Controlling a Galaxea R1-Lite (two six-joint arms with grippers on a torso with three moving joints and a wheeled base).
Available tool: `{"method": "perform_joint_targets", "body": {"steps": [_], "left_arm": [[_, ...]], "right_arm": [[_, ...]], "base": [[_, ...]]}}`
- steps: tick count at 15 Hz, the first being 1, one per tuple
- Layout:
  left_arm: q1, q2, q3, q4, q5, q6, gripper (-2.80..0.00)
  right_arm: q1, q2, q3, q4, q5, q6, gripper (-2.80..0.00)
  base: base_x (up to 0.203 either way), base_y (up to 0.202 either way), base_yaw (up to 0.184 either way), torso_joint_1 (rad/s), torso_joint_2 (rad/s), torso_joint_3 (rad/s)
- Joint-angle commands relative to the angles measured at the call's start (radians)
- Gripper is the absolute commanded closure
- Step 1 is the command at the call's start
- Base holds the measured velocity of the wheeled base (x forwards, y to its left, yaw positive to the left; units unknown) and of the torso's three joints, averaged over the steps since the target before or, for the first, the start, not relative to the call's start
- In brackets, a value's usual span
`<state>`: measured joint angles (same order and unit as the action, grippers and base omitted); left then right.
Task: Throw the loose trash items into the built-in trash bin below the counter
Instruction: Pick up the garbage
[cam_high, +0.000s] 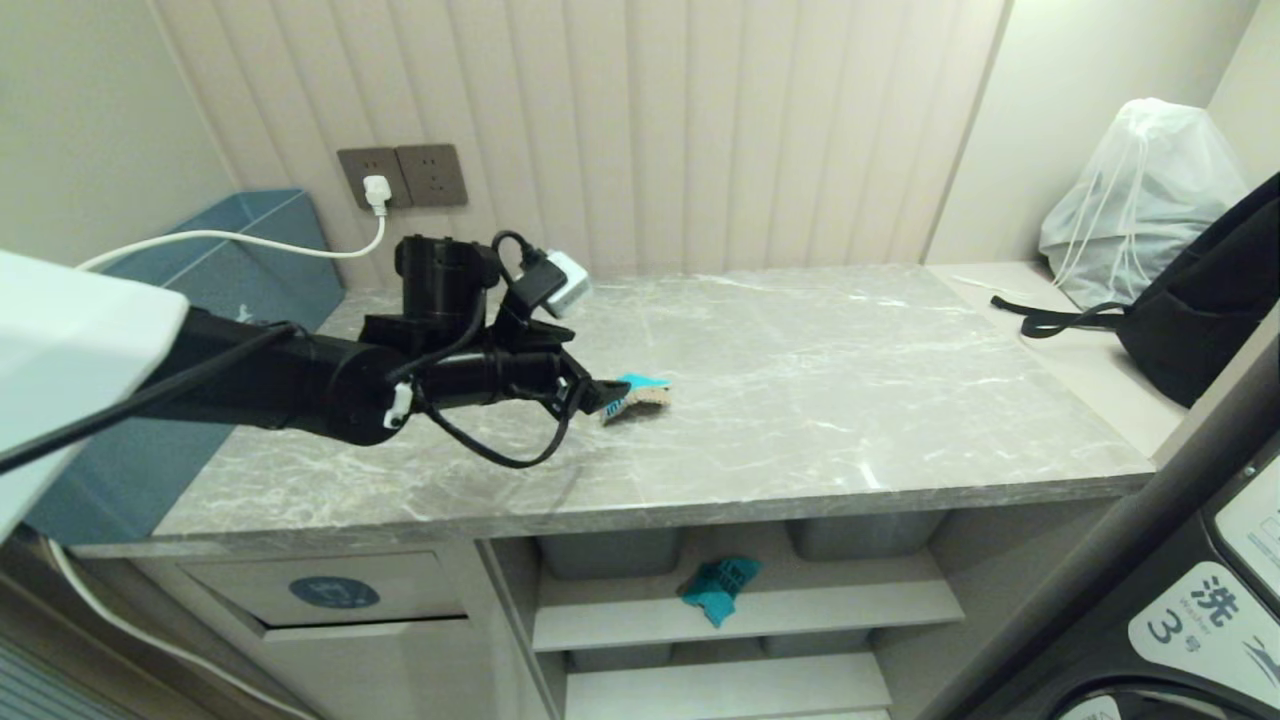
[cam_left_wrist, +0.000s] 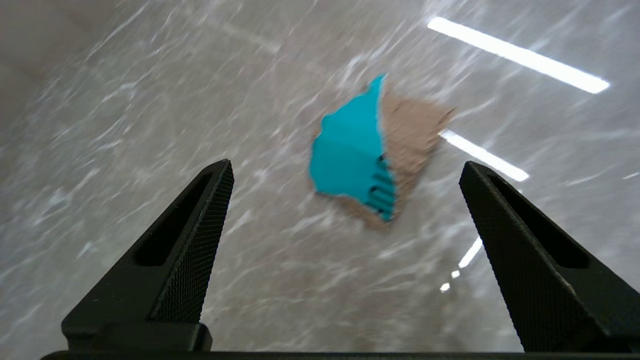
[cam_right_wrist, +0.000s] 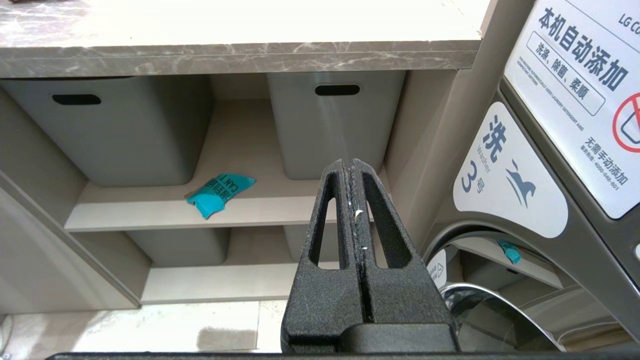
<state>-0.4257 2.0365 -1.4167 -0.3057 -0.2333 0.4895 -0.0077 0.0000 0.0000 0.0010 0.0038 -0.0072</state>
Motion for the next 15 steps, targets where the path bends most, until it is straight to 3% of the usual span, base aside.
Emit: {"method": "perform_joint_targets", "body": {"steps": [1,3,15], "left_arm": [[-0.008,0.05,-0.013,-0.002,0.064,0.058,-2.8],[-0.024,0.075,-0.028,-0.012,0.079,0.087,-2.8],[-0.055,0.198,-0.142,-0.057,0.111,0.089,-2.8]], "right_arm": [[0.0,0.0,-0.002,0.001,0.001,0.0,0.0],[0.0,0.0,0.0,0.001,0.001,0.0,0.0],[0.0,0.0,0.0,0.001,0.001,0.001,0.0]], "base": [[0.0,0.0,0.0,0.0,0.0,0.0],[0.0,0.0,0.0,0.0,0.0,0.0],[0.0,0.0,0.0,0.0,0.0,0.0]]}}
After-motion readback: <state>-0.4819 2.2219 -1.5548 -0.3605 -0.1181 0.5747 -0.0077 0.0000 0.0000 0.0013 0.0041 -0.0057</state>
